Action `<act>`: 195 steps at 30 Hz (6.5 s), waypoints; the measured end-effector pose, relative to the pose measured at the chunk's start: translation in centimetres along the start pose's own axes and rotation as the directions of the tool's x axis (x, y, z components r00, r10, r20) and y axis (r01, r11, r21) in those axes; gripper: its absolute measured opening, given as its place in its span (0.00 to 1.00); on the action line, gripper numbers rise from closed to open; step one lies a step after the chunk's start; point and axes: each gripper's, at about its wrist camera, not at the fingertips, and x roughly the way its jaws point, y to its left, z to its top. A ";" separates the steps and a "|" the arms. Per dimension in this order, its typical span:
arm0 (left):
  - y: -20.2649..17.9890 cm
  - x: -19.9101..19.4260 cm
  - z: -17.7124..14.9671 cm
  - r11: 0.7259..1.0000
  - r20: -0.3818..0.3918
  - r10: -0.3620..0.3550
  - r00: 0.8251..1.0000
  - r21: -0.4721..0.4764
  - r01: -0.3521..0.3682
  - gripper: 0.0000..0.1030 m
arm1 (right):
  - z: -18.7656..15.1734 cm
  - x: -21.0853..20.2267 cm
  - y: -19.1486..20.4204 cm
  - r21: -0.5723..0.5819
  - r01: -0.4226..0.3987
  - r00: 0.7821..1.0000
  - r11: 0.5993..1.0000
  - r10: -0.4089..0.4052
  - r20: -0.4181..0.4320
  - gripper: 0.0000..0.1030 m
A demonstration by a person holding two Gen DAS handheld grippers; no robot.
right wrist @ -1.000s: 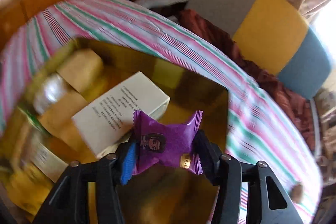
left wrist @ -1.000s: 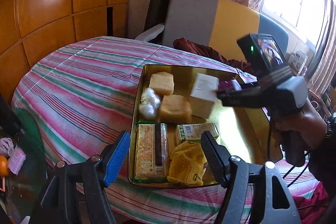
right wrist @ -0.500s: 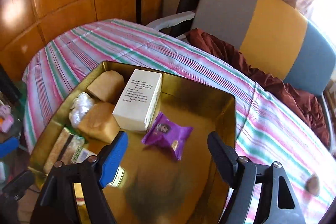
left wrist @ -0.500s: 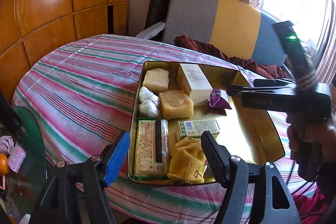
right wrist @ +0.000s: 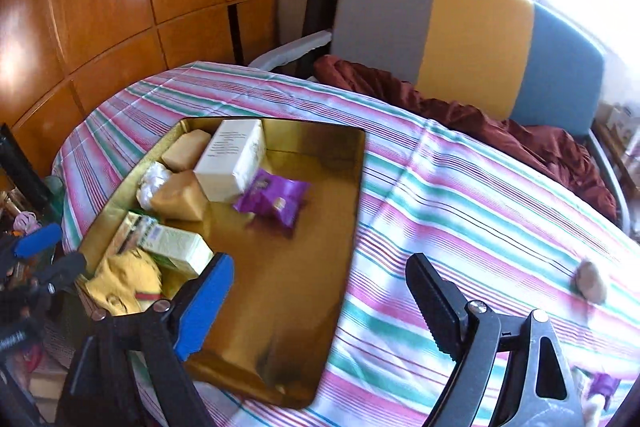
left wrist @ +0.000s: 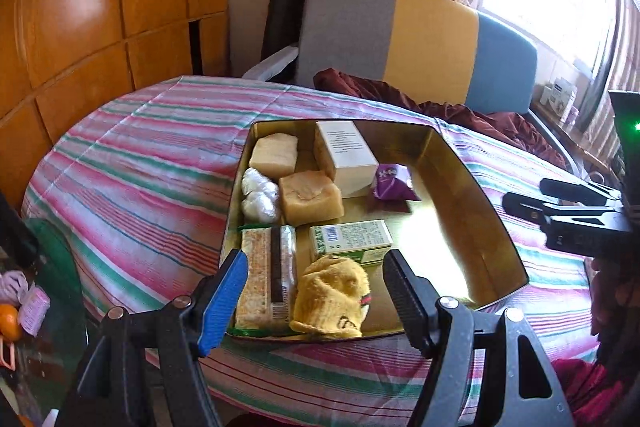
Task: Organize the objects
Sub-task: 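Move both tools back from the tray toward the remaining items, then grasp the green-wrapped cracker packet with the left tool, then grasp the white plastic-wrapped bundle with the right tool, then carry the cracker packet into the gold tray and open the left tool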
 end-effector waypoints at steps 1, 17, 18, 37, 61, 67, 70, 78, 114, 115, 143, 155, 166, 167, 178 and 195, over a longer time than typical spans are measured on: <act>-0.2 -0.1 0.1 1.000 0.004 -0.008 1.000 0.007 0.008 0.69 | -0.3 -0.5 -0.7 0.006 0.010 1.000 1.000 -0.010 0.004 0.87; -8.1 -0.4 0.9 0.974 -0.011 -0.132 0.991 0.187 0.131 0.69 | -6.6 -10.2 -20.0 0.352 0.313 0.937 0.882 -0.348 0.039 0.94; -8.8 -0.4 1.0 0.969 -0.013 -0.141 0.990 0.204 0.141 0.69 | -7.2 -10.8 -21.5 0.390 0.328 0.929 0.860 -0.369 0.032 0.94; -24.0 2.3 -0.8 0.819 -0.171 -0.311 0.935 0.451 0.355 0.63 | -16.4 -15.6 -33.6 0.864 0.156 0.893 0.479 -0.443 0.085 1.00; -44.2 7.9 -3.6 0.624 -0.529 -0.464 0.710 0.373 0.686 0.56 | -19.7 -18.1 -35.0 0.923 -0.083 0.850 0.376 -0.457 0.262 1.00; -48.0 10.4 -5.3 0.608 -0.569 -0.395 0.721 0.427 0.670 0.57 | -19.7 -17.9 -35.2 0.919 -0.101 0.856 0.380 -0.438 0.275 1.00; -48.1 11.2 -5.6 0.614 -0.546 -0.393 0.740 0.444 0.653 0.51 | -19.6 -17.8 -35.1 0.916 -0.093 0.857 0.391 -0.436 0.273 1.00; -40.4 10.6 -4.6 0.631 -0.475 -0.439 0.763 0.441 0.638 0.41 | -19.5 -17.4 -35.5 0.919 -0.071 0.870 0.388 -0.427 0.247 1.00; -28.0 9.7 -5.1 0.695 -0.350 -0.559 0.752 0.297 0.655 0.41 | -16.8 -3.4 -32.9 0.641 0.502 0.829 0.580 -0.112 -0.548 0.44; -28.0 9.7 -5.1 0.695 -0.350 -0.560 0.751 0.295 0.656 0.41 | -16.3 -3.1 -32.3 0.640 0.473 0.845 0.606 -0.107 -0.524 0.43; -28.4 8.9 -5.1 0.721 -0.328 -0.516 0.791 0.333 0.608 0.40 | -13.0 1.3 -27.5 0.431 0.339 0.903 0.836 -0.160 -0.398 0.44; -18.4 2.0 3.1 0.891 -0.046 -0.384 0.922 0.245 0.383 0.40 | -13.0 1.2 -25.8 0.383 0.351 0.899 0.854 -0.192 -0.394 0.44; -10.5 1.6 3.9 0.972 0.047 -0.161 0.986 0.183 0.150 0.40 | -13.1 1.2 -25.3 0.351 0.365 0.893 0.863 -0.217 -0.394 0.44; -10.0 1.8 3.8 0.974 0.048 -0.151 0.987 0.178 0.141 0.40 | -13.1 1.2 -25.2 0.347 0.367 0.892 0.863 -0.220 -0.395 0.44; -7.5 3.7 3.2 0.986 -0.003 -0.125 0.992 0.113 0.124 0.40 | -12.9 1.3 -24.8 0.336 0.377 0.888 0.863 -0.233 -0.396 0.44; -6.3 13.3 4.5 0.965 -0.271 -0.260 0.927 -0.096 0.242 0.40 | -12.7 1.1 -24.4 0.328 0.378 0.886 0.866 -0.235 -0.399 0.44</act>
